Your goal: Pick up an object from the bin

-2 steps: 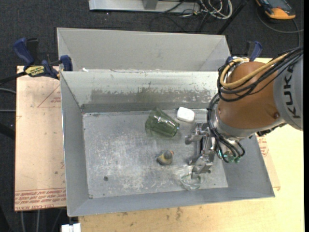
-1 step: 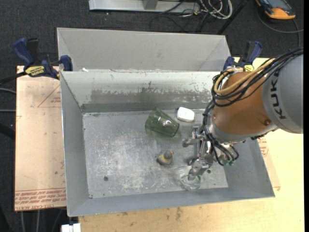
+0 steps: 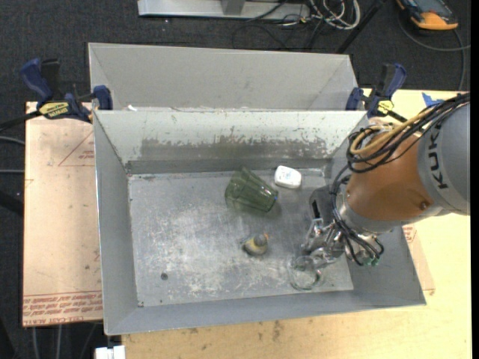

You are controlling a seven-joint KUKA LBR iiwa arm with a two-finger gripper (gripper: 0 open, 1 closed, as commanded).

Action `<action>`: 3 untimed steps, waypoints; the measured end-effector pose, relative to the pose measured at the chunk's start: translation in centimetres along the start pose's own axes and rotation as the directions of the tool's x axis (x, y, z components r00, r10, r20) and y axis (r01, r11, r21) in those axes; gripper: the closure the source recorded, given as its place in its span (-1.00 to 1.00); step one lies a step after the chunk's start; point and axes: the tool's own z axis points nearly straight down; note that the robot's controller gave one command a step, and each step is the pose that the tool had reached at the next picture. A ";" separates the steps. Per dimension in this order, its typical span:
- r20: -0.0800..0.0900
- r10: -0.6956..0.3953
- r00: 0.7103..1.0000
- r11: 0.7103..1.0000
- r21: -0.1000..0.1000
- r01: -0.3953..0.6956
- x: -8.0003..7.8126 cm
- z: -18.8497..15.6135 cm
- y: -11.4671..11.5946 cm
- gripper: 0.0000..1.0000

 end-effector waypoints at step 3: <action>0.002 0.086 0.996 0.996 0.000 -0.086 2.1 -5.9 -2.6 1.00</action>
Offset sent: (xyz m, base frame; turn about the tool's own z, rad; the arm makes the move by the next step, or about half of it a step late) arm -0.0197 -0.0273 0.0596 0.0858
